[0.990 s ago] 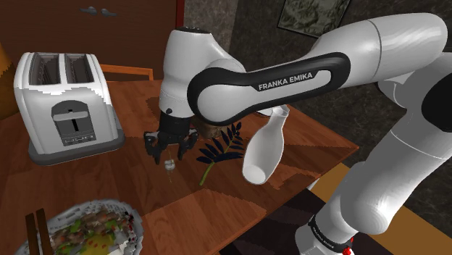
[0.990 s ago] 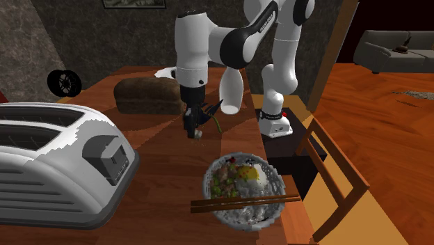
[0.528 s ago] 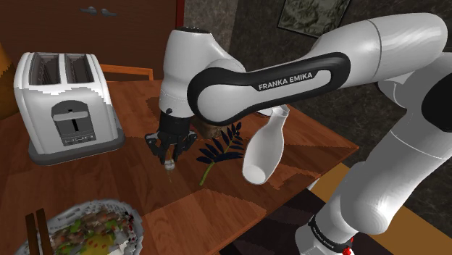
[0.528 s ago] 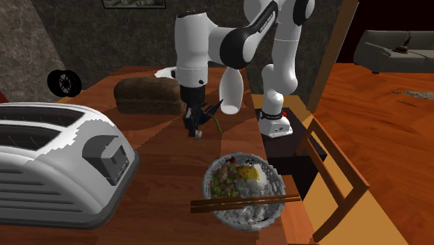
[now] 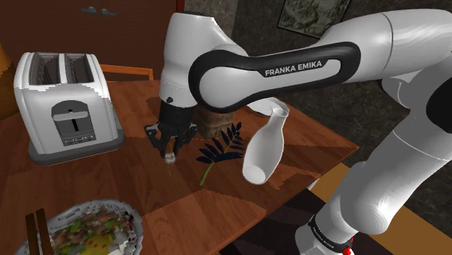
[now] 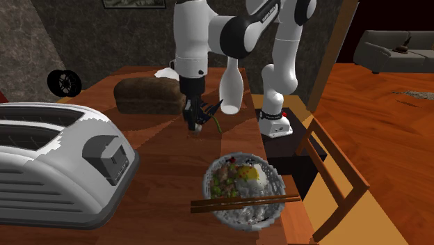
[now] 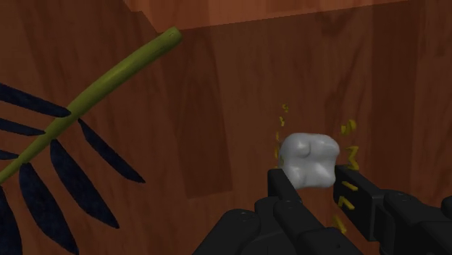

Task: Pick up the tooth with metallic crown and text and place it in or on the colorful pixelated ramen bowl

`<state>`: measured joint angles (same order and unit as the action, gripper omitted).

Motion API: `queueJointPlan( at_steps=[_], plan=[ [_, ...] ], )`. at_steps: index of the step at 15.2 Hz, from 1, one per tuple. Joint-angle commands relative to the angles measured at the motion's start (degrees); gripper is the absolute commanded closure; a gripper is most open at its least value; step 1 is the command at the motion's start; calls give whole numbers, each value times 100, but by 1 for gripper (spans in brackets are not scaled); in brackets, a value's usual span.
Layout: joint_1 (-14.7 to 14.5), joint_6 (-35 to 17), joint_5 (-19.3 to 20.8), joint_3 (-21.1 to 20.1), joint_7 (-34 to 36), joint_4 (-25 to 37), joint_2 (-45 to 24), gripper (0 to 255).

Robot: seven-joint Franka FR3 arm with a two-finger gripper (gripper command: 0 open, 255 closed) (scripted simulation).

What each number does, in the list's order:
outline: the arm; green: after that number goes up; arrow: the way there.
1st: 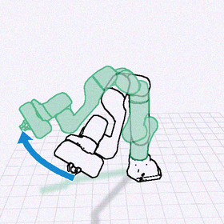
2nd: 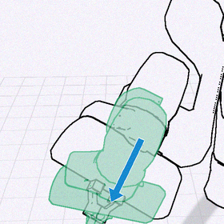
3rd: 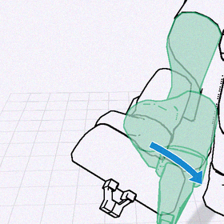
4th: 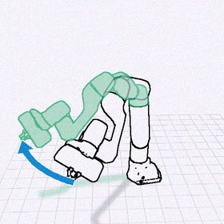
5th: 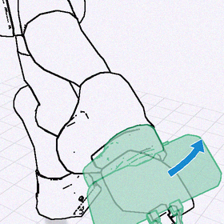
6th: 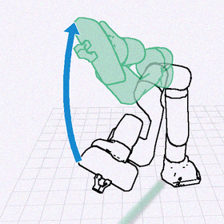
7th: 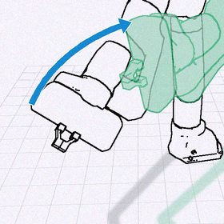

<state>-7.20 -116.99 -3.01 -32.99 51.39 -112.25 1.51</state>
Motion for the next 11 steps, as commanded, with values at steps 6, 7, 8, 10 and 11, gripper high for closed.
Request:
queueJointPlan(
  at_steps=[6,7,8,10,11],
  plan=[
    [10,528,-28,14,-6,471,64,255],
    [11,604,-30,16,-6,542,70,255],
    [13,681,-32,18,-5,614,75,255],
    [15,834,-32,20,-2,763,80,255],
    [16,911,-31,21,1,840,80,255]
  ],
)
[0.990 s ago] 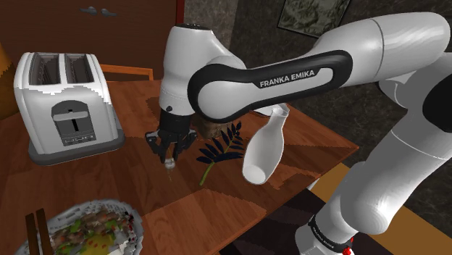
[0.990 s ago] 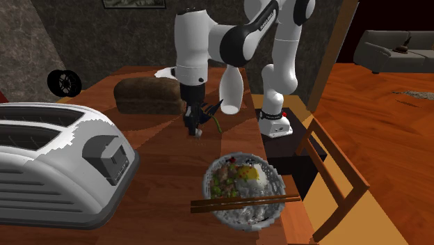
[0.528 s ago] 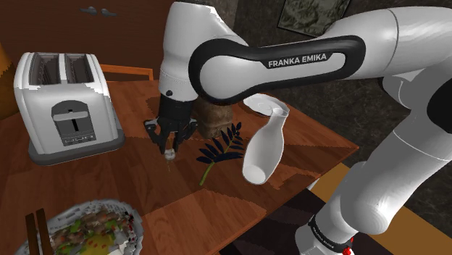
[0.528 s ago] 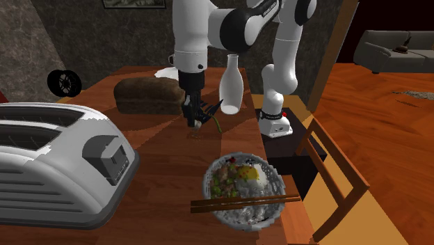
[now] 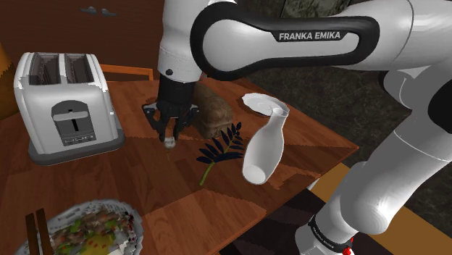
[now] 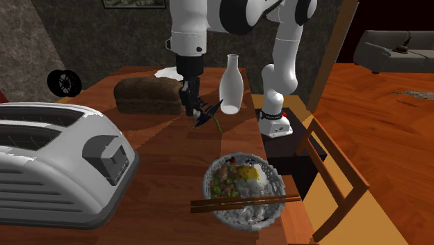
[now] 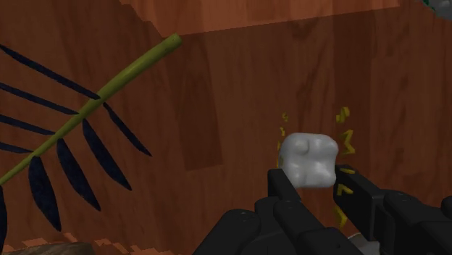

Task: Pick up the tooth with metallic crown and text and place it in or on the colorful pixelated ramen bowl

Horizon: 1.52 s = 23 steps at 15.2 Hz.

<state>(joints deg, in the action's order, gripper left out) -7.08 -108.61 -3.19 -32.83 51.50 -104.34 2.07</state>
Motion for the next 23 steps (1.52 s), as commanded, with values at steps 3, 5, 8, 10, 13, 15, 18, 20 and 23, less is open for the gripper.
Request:
queueJointPlan(
  at_steps=[3,5,8,10,13,15,18,20,23],
  plan=[
    [6,305,-5,7,2,289,17,255],
    [6,461,5,7,12,456,3,255],
    [4,697,26,3,33,720,-29,255],
    [2,857,45,-1,50,905,-59,255],
    [-6,1099,80,-11,81,1197,-117,255],
    [-13,1263,108,-20,104,1403,-165,255],
    [-179,1333,241,-186,439,1624,-337,255],
    [-361,1401,401,-351,781,1862,-541,255],
    [-693,1537,705,-579,1309,2295,-918,255]
  ],
)
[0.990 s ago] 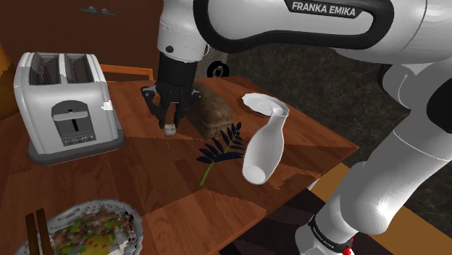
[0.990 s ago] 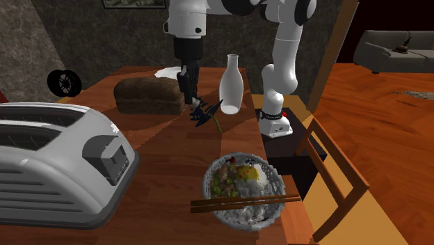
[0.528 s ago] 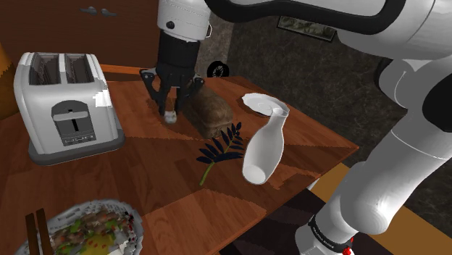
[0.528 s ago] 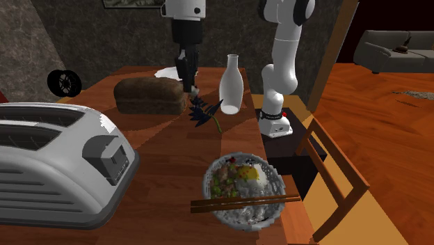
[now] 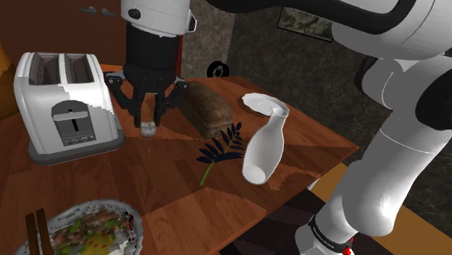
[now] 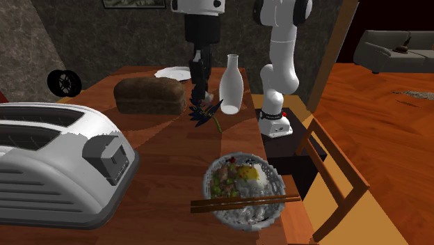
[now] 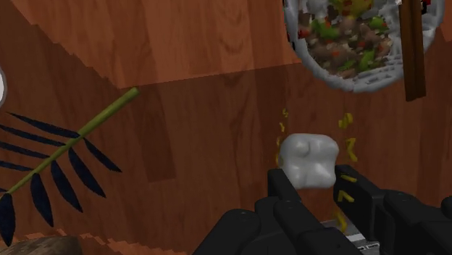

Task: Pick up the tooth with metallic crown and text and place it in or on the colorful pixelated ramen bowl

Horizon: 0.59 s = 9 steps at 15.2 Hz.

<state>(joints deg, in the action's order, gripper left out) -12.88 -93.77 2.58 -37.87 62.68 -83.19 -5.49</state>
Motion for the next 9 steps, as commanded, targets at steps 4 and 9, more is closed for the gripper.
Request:
queueJointPlan(
  at_steps=[4,9],
  plan=[
    [-718,328,641,-295,890,934,-798,255],
    [-1813,899,1424,-378,1654,2319,-1817,255]
  ],
)
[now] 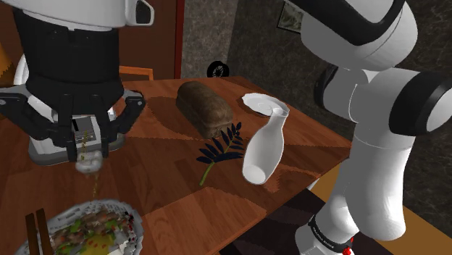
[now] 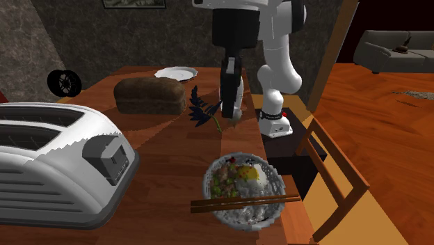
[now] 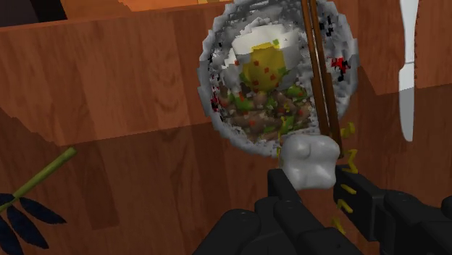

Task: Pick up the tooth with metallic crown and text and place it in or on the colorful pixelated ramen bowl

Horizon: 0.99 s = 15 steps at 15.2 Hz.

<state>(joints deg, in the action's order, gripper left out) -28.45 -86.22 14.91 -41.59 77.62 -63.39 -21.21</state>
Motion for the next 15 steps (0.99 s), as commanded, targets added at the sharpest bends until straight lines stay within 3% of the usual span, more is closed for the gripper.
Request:
queueJointPlan(
  at_steps=[1,2,8,15],
  plan=[
    [-544,306,363,21,279,720,-489,255],
    [-1084,640,683,81,434,1502,-955,255],
    [-594,-143,379,14,474,272,-521,255],
    [-262,-856,206,-30,491,-706,-252,255]
  ],
)
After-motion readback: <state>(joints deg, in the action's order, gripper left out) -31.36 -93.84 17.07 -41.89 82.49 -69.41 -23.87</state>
